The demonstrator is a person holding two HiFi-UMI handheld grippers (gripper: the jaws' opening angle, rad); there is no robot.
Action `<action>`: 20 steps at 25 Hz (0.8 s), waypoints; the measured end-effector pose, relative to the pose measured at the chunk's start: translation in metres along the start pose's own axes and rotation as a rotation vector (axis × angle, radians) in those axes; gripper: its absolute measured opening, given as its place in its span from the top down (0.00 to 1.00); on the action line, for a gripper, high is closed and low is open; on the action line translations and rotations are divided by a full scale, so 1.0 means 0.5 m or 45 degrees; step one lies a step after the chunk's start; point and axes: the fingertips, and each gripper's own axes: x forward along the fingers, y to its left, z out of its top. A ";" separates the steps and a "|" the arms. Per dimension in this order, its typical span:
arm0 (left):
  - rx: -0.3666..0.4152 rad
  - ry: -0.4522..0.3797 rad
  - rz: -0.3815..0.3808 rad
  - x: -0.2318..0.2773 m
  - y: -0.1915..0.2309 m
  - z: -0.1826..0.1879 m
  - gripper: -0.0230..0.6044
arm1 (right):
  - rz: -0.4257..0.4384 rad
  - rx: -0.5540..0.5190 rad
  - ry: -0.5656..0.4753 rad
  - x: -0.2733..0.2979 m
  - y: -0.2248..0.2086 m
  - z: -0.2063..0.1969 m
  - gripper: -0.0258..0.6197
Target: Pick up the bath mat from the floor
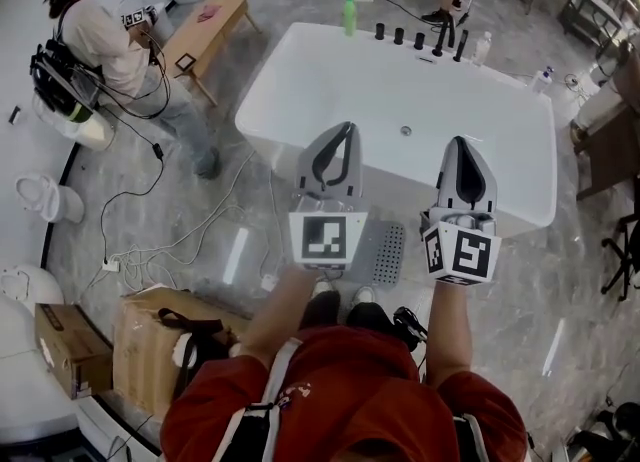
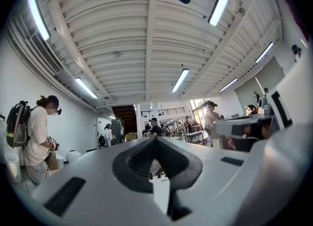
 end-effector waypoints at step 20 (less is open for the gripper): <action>-0.085 0.229 0.062 -0.005 0.128 -0.284 0.94 | -0.019 -0.038 0.163 0.043 0.087 -0.234 0.94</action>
